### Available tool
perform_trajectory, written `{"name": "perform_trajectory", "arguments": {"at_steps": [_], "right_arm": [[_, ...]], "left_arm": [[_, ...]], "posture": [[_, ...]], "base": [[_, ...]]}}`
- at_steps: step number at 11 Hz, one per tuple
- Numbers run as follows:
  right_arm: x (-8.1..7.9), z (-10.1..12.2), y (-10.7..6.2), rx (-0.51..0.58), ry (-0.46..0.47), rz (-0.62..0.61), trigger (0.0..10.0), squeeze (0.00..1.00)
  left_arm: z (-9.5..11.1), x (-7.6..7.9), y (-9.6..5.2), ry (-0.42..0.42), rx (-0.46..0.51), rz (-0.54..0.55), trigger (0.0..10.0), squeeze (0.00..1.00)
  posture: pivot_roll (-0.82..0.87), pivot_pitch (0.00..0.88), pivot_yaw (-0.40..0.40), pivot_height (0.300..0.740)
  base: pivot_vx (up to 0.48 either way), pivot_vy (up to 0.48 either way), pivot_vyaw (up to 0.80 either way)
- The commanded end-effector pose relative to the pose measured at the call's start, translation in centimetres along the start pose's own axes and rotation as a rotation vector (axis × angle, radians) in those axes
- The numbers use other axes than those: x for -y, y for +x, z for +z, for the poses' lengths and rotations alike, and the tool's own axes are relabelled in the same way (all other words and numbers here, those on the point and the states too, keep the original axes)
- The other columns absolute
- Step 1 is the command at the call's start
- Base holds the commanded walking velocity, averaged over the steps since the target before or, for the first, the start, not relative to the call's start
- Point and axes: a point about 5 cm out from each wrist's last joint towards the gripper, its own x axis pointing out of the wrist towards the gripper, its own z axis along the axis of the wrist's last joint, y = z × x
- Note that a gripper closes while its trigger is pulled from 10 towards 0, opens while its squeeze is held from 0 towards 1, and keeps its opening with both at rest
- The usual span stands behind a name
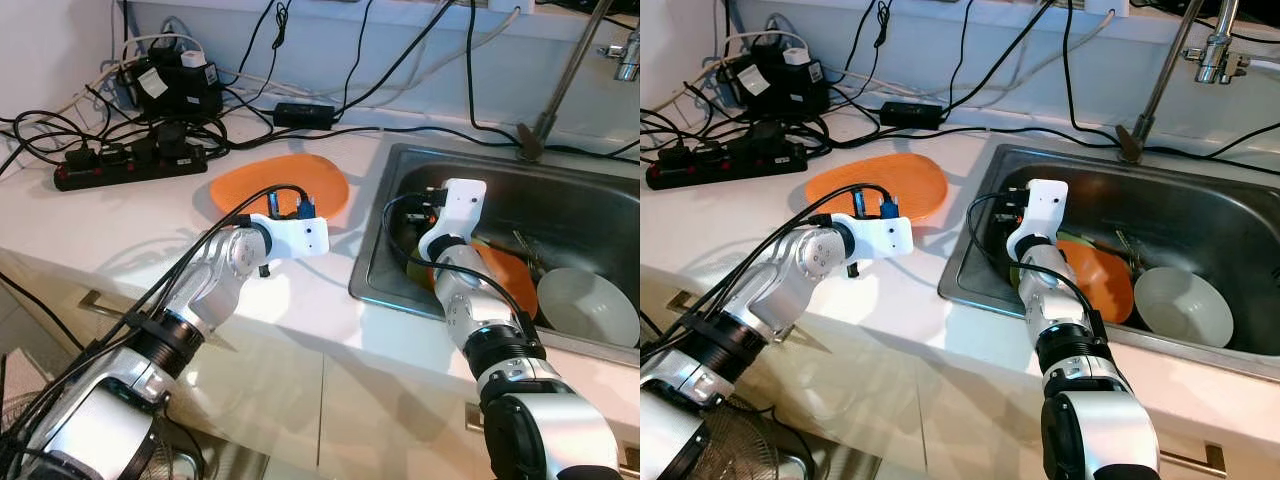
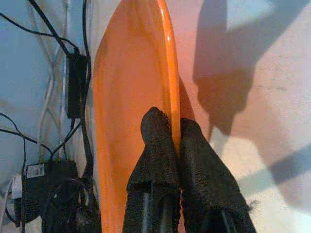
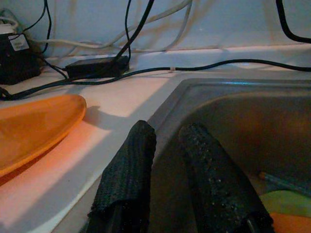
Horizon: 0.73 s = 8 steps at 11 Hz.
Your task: Kitchen organization
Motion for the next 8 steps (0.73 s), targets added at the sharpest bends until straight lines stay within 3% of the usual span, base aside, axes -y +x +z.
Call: {"name": "perform_trajectory", "arguments": {"at_steps": [1,3,5,6,7,8], "right_arm": [[0.0,0.6,0.2,0.014,0.002,0.002,10.0,0.0],[0.0,0.6,0.2,0.016,0.002,0.001,10.0,0.0],[0.0,0.8,0.3,0.023,0.007,-0.002,10.0,0.0],[0.1,0.9,0.3,0.024,0.008,-0.003,10.0,0.0],[0.1,0.9,0.3,0.027,0.012,-0.004,10.0,0.0],[0.2,1.0,0.3,0.031,0.018,-0.005,10.0,0.0]], "left_arm": [[-1.8,3.1,0.4,-0.011,-0.083,-0.103,0.0,0.0],[-1.6,2.1,0.2,0.028,-0.09,-0.019,0.0,0.0],[-0.9,-0.1,-0.3,0.079,-0.062,0.151,0.0,0.0],[-0.6,-0.8,-0.5,0.095,-0.048,0.217,1.6,0.0],[-0.1,-2.1,-1.0,0.118,-0.023,0.343,10.0,0.0],[0.1,-2.7,-1.3,0.127,-0.009,0.4,10.0,0.0]], "posture": [[0.25,0.001,-0.034,0.74],[0.25,0.0,-0.035,0.74],[0.25,0.0,-0.035,0.74],[0.25,0.0,-0.035,0.74],[0.24,0.0,-0.034,0.74],[0.25,0.001,-0.034,0.74]], "base": [[0.0,0.0,0.0],[0.0,0.0,0.0],[0.0,0.0,0.0],[0.0,0.0,0.0],[0.0,0.0,0.0],[0.0,0.0,0.0]]}}
